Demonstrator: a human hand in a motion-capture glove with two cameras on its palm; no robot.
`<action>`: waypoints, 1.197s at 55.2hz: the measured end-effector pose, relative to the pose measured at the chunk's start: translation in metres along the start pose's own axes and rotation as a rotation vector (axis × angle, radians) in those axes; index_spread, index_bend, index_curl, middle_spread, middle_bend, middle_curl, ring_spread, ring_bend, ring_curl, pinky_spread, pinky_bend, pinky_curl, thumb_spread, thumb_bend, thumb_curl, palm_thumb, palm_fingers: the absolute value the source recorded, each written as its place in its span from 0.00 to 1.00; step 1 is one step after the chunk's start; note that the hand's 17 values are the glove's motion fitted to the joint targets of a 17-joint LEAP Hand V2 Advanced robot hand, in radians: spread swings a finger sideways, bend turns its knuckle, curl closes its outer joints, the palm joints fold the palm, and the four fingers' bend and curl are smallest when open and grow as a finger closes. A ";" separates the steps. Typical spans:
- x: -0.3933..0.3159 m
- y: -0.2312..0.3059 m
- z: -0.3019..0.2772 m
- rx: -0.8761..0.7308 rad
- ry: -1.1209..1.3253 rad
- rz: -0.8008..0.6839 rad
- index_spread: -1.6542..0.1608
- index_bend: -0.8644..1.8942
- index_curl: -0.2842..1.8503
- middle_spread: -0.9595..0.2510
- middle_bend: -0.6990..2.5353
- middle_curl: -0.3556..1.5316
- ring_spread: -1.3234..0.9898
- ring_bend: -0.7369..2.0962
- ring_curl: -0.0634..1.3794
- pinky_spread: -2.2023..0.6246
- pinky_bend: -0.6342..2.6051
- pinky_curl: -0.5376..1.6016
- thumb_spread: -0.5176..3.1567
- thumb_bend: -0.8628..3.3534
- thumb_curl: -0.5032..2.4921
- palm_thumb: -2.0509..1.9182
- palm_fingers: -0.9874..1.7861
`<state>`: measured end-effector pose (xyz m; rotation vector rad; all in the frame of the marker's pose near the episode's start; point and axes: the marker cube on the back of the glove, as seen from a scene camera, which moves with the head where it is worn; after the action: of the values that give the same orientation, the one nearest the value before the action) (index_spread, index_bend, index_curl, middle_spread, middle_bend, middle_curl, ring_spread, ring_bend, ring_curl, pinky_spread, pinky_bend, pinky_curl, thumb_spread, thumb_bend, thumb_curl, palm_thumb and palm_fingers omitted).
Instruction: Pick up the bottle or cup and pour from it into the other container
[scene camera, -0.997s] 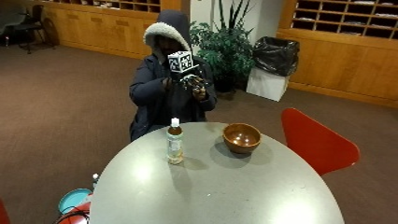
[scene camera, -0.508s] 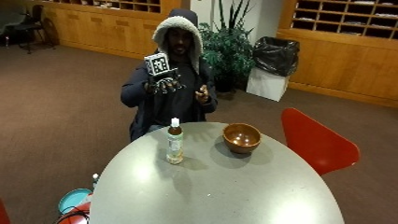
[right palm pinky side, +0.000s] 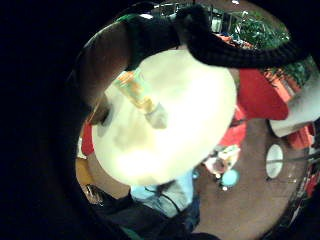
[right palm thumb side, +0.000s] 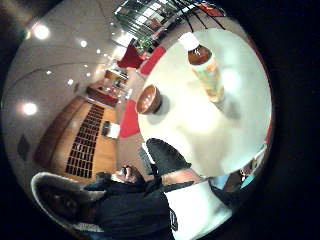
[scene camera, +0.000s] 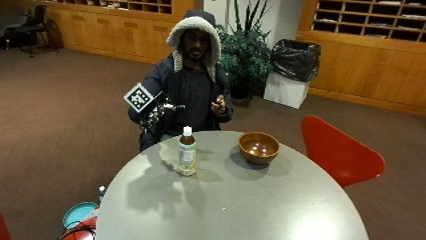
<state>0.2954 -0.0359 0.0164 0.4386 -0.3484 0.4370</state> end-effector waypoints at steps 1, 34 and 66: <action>0.005 -0.002 0.005 -0.008 -0.038 -0.016 0.75 0.36 0.24 0.87 0.27 0.35 0.66 0.33 0.22 0.91 0.36 0.43 0.40 0.20 0.28 0.63 0.44; 0.043 -0.071 0.153 -0.080 -0.646 -0.036 0.78 0.36 0.26 0.84 0.28 0.34 0.66 0.36 0.23 0.90 0.38 0.42 0.37 0.20 0.29 0.68 0.52; 0.035 -0.076 0.163 -0.001 -0.742 -0.085 0.76 0.35 0.26 0.61 0.32 0.41 0.50 0.50 0.34 0.78 0.33 0.42 0.29 0.20 0.35 0.74 0.78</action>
<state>0.3240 -0.1638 0.1447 0.6048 -1.0426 0.1753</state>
